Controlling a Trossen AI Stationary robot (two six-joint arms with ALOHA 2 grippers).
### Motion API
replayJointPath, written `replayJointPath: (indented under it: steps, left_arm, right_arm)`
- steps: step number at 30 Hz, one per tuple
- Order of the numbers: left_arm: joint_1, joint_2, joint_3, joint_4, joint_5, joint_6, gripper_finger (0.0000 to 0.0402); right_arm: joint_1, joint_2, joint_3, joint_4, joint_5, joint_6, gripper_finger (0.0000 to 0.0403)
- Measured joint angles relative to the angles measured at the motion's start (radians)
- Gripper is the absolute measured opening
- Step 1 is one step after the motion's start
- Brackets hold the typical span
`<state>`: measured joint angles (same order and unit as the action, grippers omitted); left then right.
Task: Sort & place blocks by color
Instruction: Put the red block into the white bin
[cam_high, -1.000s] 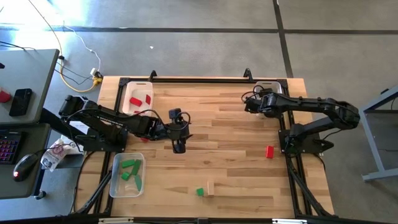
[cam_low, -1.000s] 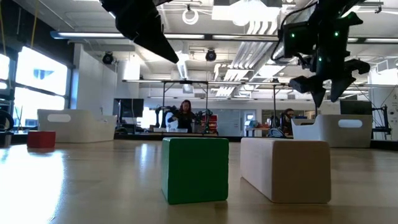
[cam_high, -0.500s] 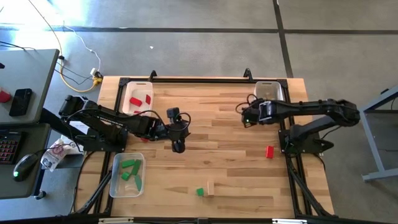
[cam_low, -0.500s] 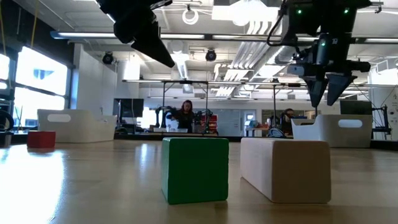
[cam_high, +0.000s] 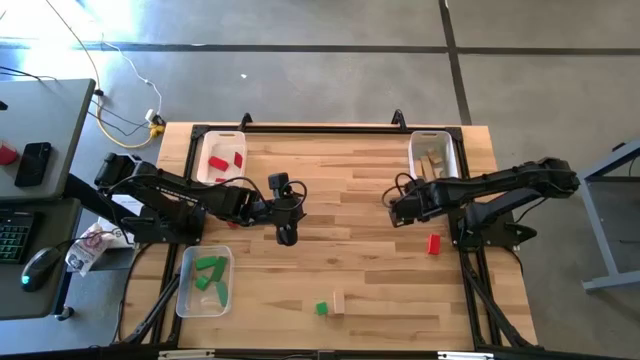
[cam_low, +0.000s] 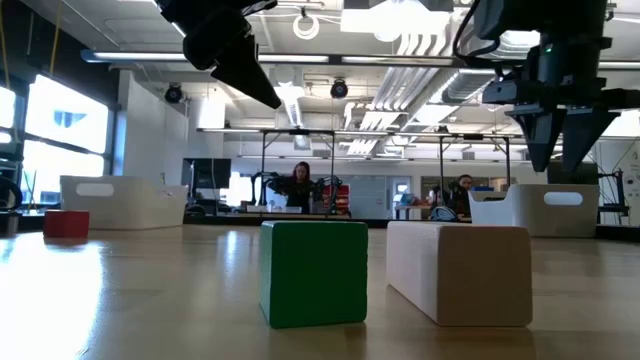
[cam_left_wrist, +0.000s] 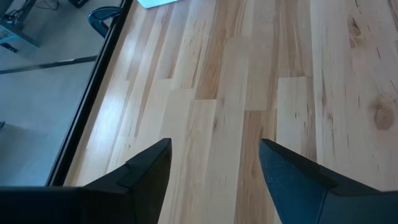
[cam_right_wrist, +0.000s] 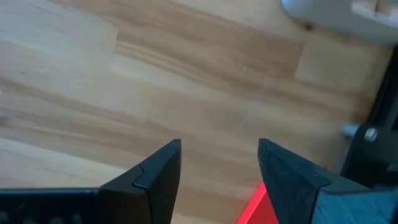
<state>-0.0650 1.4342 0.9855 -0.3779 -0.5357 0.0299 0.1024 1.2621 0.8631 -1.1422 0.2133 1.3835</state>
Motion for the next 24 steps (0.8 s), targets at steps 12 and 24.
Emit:
replayJointPath:
  steps: [12,24]
  left_arm:
    - [0.000,0.000,0.000,-0.008,0.000,0.000,0.0227]
    - [0.000,0.000,0.000,-0.008,0.001,0.000,0.0227]
  right_arm:
    - [0.170,0.000,-0.056,-0.025,-0.024,0.282,0.0199]
    - [0.342,0.000,-0.060,-0.035,-0.058,0.553,0.0199]
